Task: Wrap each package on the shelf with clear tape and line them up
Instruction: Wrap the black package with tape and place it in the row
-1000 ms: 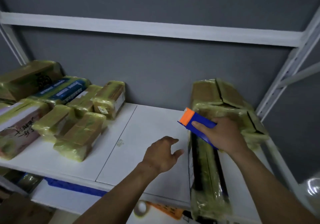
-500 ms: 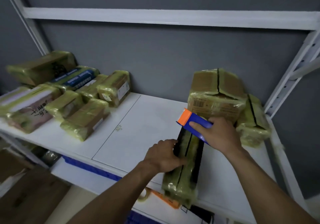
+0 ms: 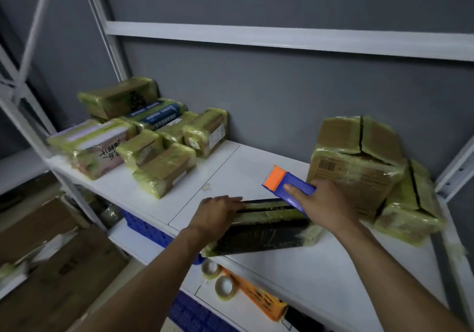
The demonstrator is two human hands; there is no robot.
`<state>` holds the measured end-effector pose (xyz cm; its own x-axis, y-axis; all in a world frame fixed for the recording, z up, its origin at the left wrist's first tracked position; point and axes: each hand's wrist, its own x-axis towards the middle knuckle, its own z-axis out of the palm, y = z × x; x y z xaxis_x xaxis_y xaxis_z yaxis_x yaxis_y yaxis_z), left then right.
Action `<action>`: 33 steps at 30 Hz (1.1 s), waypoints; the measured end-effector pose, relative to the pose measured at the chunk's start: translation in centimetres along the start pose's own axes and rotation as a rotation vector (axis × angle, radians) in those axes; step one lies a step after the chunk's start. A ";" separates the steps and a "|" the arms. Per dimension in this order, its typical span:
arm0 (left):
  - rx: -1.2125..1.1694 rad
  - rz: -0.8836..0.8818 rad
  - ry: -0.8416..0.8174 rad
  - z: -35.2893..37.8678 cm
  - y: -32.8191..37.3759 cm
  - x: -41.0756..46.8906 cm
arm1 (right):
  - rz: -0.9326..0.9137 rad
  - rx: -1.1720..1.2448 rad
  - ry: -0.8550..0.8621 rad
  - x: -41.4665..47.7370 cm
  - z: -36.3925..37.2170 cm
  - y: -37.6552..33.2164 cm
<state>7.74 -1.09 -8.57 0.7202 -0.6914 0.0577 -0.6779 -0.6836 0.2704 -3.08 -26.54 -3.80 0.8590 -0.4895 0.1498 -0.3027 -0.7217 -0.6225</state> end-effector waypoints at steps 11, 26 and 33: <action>-0.016 -0.016 -0.069 2.7 -0.9 -2.5 | -0.059 -0.045 0.048 -1.0 0.0 -1.1; -0.078 -0.145 0.142 5.4 0.7 -4.5 | 0.053 0.144 -0.101 -1.4 0.7 -1.2; -0.260 -0.014 0.015 5.1 1.4 -2.7 | -0.001 0.077 -0.111 -0.5 1.3 -1.8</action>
<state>4.12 -1.41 -13.26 0.7329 -0.6771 0.0662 -0.6084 -0.6088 0.5091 -2.39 -24.33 -3.74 0.9008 -0.4290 0.0672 -0.2733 -0.6802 -0.6802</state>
